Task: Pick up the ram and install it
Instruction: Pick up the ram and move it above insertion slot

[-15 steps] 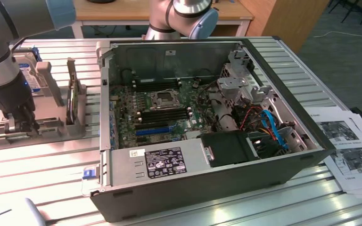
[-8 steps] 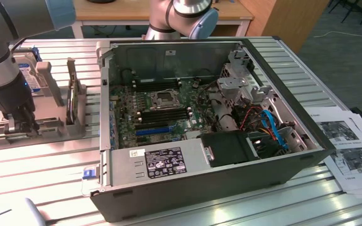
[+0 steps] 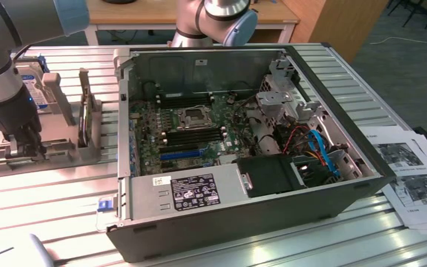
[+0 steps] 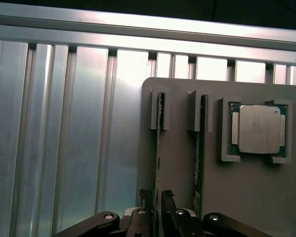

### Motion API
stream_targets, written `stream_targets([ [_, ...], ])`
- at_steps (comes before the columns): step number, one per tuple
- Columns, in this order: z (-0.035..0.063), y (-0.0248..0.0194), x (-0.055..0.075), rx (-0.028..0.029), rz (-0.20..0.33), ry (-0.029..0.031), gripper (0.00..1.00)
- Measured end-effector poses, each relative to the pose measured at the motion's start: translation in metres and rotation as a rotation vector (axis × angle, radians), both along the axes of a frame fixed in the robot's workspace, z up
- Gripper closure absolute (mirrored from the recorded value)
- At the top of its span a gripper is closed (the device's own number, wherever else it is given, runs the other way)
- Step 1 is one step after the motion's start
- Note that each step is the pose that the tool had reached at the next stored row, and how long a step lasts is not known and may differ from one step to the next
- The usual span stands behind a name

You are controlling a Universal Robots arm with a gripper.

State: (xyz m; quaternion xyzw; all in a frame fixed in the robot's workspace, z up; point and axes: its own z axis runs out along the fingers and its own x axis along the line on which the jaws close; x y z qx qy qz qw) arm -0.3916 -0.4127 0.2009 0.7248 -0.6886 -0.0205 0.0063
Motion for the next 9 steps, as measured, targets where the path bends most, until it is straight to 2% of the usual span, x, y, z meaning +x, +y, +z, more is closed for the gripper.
stream_targets([
  [1, 0.0000, 0.0000, 0.0000, 0.0000, 0.000, 0.0000, 0.78],
  [2, 0.0000, 0.0000, 0.0000, 0.0000, 0.000, 0.0000, 0.85],
  [4, 0.0000, 0.0000, 0.0000, 0.0000, 0.000, 0.0000, 0.88],
  [9, 0.0000, 0.0000, 0.0000, 0.0000, 0.000, 0.0000, 0.88],
])
